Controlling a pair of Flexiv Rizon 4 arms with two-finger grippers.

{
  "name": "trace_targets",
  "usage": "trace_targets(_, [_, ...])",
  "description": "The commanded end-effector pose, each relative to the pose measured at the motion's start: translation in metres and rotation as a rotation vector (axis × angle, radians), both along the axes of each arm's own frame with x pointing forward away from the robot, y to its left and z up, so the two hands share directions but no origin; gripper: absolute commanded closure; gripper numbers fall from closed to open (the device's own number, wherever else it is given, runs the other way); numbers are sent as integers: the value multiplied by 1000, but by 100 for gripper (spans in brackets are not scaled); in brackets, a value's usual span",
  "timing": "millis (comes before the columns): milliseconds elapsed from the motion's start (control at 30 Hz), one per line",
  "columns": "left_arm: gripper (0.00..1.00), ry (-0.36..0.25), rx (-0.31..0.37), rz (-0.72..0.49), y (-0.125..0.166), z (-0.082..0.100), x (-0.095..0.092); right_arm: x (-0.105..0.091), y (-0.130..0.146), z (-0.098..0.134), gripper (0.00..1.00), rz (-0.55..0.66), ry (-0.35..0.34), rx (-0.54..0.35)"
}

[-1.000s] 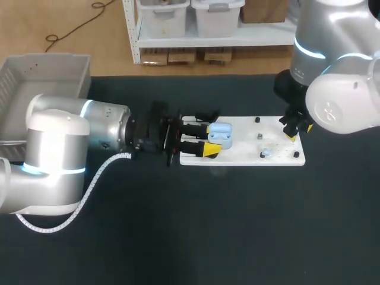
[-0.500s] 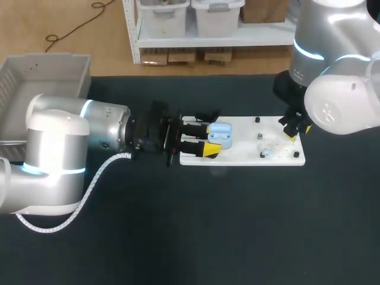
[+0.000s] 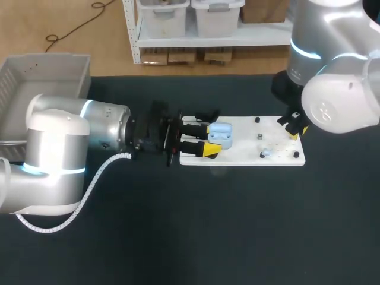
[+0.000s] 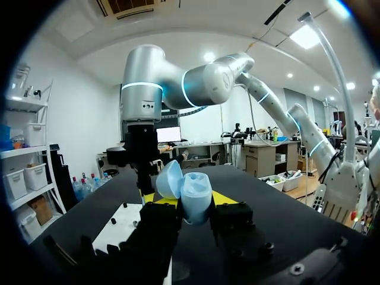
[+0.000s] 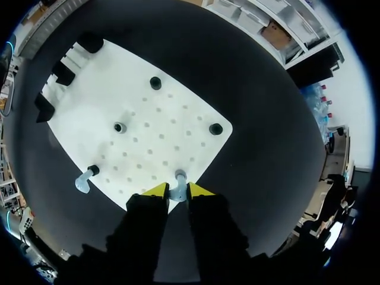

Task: Pick up each earbud case from the left stands, insert the matching earbuds, close the lid, and place the case in the box.

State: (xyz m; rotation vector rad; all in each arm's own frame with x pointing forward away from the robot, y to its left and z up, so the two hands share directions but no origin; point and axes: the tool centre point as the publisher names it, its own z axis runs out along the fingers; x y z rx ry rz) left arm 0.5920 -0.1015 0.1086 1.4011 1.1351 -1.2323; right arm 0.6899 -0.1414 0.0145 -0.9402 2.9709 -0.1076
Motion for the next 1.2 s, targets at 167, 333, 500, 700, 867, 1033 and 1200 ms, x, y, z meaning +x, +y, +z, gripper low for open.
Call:
trace_targets(167, [100, -3, -1, 7, 0, 0, -2, -17, 3, 27, 100, -6, -39, -32])
trace_targets(333, [100, -3, -1, 7, 0, 0, -2, -32, 10, 61, 100, -25, -75, -68])
trace_targets(500, [100, -3, -1, 7, 0, 0, -2, -50, 28, 107, 100, -154, -80, -102])
trace_targets(700, [100, -3, -1, 7, 0, 0, -2, -69, 57, 152, 100, -321, -22, -47])
trace_targets(867, [100, -3, -1, 7, 0, 0, -2, -86, 82, 169, 100, -362, 10, -27])
trace_targets(1033, [100, -3, -1, 7, 0, 0, -2, -106, 103, 179, 100, -348, 33, -12])
trace_targets(1200, [100, -3, -1, 7, 0, 0, -2, -106, 103, 179, 100, -348, 33, -12])
